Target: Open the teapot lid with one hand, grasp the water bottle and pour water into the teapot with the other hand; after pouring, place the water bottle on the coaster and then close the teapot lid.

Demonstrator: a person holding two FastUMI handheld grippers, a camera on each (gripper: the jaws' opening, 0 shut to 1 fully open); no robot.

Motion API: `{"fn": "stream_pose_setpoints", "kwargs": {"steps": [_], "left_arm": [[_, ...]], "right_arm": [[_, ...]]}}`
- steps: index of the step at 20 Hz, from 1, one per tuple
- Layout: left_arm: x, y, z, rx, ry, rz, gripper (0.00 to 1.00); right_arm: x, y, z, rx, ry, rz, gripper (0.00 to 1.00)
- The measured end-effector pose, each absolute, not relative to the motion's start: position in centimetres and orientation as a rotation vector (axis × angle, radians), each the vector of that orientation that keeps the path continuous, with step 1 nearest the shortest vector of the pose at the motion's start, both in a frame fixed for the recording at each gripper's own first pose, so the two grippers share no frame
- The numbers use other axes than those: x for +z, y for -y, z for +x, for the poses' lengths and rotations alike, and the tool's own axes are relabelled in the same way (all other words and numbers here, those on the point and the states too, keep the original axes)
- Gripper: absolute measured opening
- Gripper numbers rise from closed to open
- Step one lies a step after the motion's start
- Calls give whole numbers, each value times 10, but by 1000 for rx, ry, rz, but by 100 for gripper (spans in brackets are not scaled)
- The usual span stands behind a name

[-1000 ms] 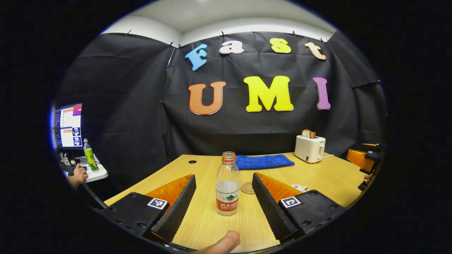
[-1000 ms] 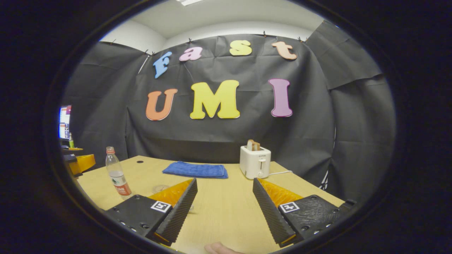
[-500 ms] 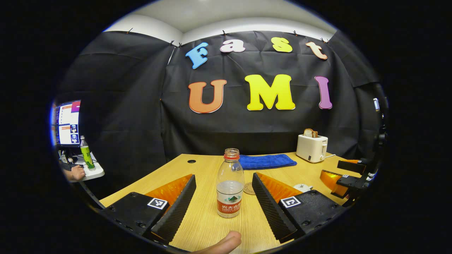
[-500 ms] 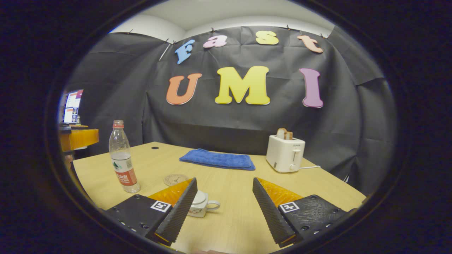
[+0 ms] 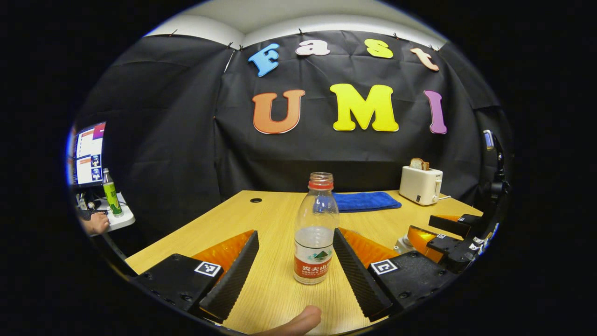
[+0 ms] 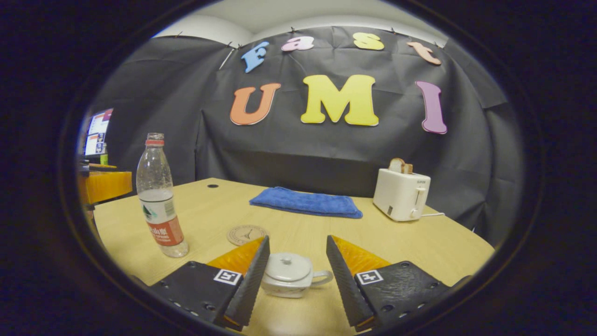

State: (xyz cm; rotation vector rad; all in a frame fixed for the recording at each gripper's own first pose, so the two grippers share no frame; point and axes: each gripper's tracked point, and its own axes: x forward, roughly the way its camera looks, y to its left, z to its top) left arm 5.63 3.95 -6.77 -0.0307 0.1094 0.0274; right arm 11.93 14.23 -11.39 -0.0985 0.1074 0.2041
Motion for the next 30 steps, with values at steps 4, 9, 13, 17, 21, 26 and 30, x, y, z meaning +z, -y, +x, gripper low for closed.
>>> {"fn": "stream_pose_setpoints", "kwargs": {"steps": [4, 9, 13, 17, 21, 26, 30], "left_arm": [[-74, -40, 59, 26, -124, -38, 100], [-75, -38, 61, 16, -125, -32, 100], [-77, -34, 63, -13, -116, -66, 100], [-90, -29, 70, -49, -140, -88, 100], [-106, -31, 76, -60, -163, -89, 100], [-118, -21, 80, -117, -160, -100, 100], [-123, -17, 87, -128, -128, -84, 100]], "right_arm": [[-124, -147, 125, 202, -131, -94, 42], [-132, -151, 127, 218, -150, -81, 26], [-130, -148, 125, 199, -153, -78, 8], [-126, -149, 128, 201, -140, -71, 1], [-121, -150, 127, 220, -142, -56, 0], [-94, -141, 113, 203, -65, -88, 0], [-80, -131, 94, 181, -2, -145, 0]]}}
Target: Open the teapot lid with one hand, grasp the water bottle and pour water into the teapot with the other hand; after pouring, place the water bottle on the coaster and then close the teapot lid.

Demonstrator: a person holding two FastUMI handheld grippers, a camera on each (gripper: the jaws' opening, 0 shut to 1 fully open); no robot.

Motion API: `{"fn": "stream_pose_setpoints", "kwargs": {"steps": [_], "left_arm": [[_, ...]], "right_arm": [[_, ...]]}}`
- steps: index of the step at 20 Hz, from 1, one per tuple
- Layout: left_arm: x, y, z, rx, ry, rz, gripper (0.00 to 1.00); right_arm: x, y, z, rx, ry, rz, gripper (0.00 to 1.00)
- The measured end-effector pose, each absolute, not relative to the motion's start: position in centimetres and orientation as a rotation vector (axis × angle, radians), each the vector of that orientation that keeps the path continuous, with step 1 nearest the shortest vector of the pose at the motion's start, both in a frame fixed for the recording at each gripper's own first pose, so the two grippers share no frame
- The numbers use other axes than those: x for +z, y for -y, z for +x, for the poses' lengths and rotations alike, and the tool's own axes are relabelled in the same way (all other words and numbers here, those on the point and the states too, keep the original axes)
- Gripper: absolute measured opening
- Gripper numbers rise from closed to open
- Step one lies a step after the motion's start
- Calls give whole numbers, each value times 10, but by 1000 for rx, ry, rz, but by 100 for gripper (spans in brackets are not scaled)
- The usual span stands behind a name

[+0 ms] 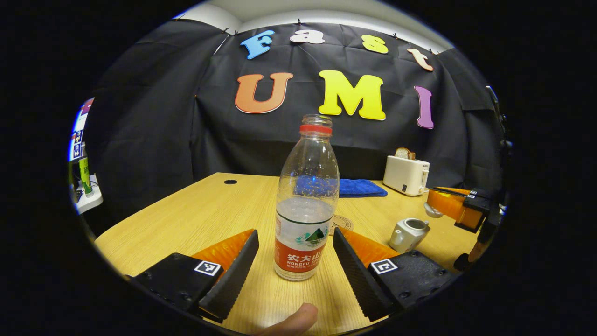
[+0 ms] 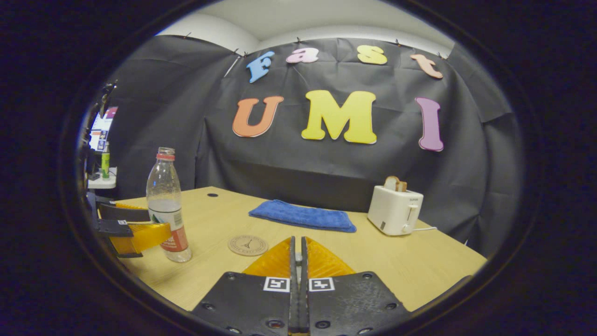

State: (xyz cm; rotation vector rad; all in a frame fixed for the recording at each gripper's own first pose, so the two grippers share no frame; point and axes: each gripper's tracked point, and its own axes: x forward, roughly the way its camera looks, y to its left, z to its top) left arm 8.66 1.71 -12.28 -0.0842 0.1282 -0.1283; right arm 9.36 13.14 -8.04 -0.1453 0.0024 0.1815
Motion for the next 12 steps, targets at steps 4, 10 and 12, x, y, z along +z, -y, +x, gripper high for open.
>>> {"fn": "stream_pose_setpoints", "kwargs": {"steps": [4, 10, 12], "left_arm": [[-114, -13, 99, -149, -67, -79, 100], [-107, -19, 117, -143, -48, -91, 99], [-108, -18, 122, -152, -53, -106, 96]], "right_arm": [[-72, -120, 80, 182, 18, -139, 0], [-68, -100, 74, 155, 22, -130, 0], [-70, -96, 73, 158, 15, -120, 0]]}}
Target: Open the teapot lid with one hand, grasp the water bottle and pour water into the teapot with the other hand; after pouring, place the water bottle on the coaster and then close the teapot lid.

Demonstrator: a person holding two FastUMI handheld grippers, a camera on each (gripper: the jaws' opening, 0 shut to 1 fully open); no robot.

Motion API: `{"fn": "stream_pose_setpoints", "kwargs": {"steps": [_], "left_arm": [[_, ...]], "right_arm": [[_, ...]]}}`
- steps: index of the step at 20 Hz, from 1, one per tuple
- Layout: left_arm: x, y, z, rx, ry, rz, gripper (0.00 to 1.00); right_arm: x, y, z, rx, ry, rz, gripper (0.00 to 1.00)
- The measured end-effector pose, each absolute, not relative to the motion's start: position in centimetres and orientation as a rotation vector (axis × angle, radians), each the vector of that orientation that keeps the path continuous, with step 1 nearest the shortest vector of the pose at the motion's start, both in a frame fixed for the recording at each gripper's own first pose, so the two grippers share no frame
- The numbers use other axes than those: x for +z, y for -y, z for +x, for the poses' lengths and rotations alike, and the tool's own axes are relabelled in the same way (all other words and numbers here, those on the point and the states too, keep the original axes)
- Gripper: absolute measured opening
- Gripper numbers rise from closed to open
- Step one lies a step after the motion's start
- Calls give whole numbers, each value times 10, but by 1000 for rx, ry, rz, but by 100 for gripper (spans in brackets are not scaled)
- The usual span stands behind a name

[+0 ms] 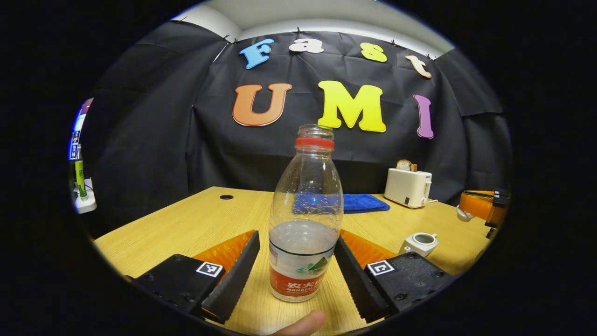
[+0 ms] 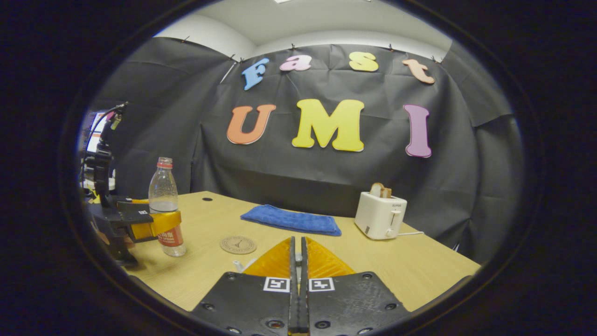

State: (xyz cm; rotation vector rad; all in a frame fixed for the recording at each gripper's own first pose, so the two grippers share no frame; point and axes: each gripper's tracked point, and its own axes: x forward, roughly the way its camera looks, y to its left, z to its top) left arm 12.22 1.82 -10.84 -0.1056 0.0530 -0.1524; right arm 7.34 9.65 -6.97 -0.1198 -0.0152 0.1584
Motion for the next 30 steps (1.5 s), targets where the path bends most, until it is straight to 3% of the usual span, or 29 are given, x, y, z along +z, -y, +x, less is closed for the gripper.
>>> {"fn": "stream_pose_setpoints", "kwargs": {"steps": [4, 6, 17, 30], "left_arm": [[-111, -14, 121, -168, -73, -97, 81], [-108, -12, 116, -166, -91, -79, 79], [-101, -22, 103, -92, -173, 213, 74], [-110, -11, 100, -60, -246, 765, 71]], "right_arm": [[-68, -86, 73, 147, 13, -115, 0], [-74, -83, 75, 150, -7, -96, 0], [-82, -48, 83, 91, -56, -40, 0], [-82, -47, 81, 75, -52, -75, 0]]}}
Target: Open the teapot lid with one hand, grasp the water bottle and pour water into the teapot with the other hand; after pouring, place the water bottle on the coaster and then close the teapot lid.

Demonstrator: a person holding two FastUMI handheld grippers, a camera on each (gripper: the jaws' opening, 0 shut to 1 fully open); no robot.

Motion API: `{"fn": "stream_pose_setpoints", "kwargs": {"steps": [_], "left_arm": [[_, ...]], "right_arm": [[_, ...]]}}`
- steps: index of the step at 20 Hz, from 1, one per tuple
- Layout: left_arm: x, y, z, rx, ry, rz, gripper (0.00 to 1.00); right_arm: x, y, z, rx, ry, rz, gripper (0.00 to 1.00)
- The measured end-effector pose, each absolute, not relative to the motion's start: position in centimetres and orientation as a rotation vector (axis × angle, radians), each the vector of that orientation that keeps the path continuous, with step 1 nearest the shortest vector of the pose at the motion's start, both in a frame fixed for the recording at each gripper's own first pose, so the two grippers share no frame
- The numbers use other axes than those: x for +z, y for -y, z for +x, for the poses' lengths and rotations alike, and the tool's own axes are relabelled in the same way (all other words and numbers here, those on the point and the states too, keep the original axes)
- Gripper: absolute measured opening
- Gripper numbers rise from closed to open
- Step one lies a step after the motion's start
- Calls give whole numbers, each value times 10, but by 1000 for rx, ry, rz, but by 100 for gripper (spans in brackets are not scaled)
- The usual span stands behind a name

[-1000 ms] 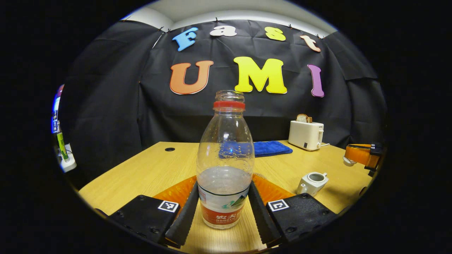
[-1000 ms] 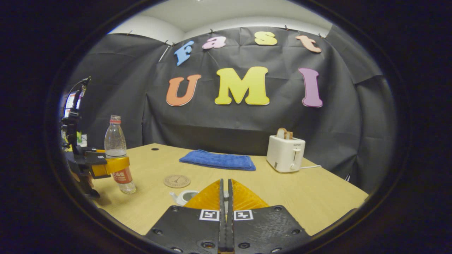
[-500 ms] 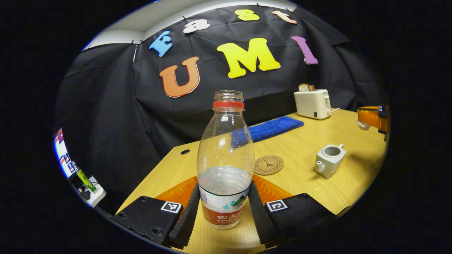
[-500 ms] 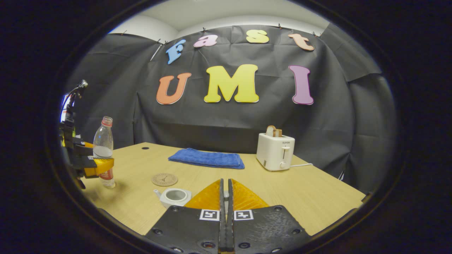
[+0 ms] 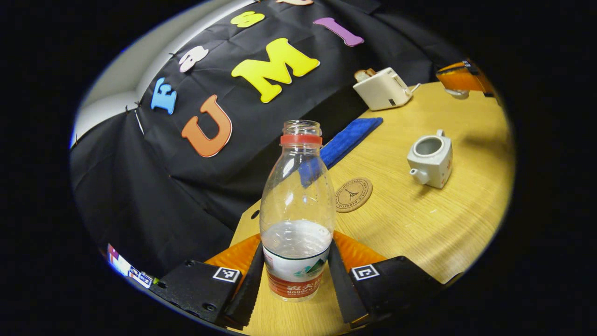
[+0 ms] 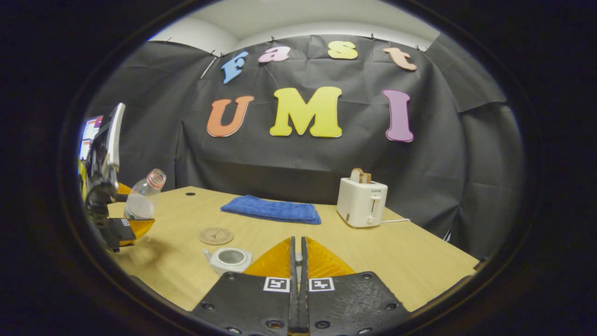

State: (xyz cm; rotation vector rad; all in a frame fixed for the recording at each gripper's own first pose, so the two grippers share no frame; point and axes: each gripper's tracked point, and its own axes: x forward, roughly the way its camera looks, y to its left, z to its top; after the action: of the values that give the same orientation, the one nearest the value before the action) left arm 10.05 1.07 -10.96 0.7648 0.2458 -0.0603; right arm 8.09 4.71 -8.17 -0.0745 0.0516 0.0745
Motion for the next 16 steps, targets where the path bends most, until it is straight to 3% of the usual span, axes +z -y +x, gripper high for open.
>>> {"fn": "stream_pose_setpoints", "kwargs": {"steps": [13, 15, 16], "left_arm": [[-108, 23, 105, -36, -288, 1189, 71], [-104, 30, 107, -39, -273, 1258, 75], [-102, 32, 106, -37, -279, 1296, 71]], "right_arm": [[-88, -20, 83, 53, -63, -72, 0], [-87, -14, 83, 47, -60, -79, 0], [-87, -9, 85, 42, -55, -82, 0]]}}
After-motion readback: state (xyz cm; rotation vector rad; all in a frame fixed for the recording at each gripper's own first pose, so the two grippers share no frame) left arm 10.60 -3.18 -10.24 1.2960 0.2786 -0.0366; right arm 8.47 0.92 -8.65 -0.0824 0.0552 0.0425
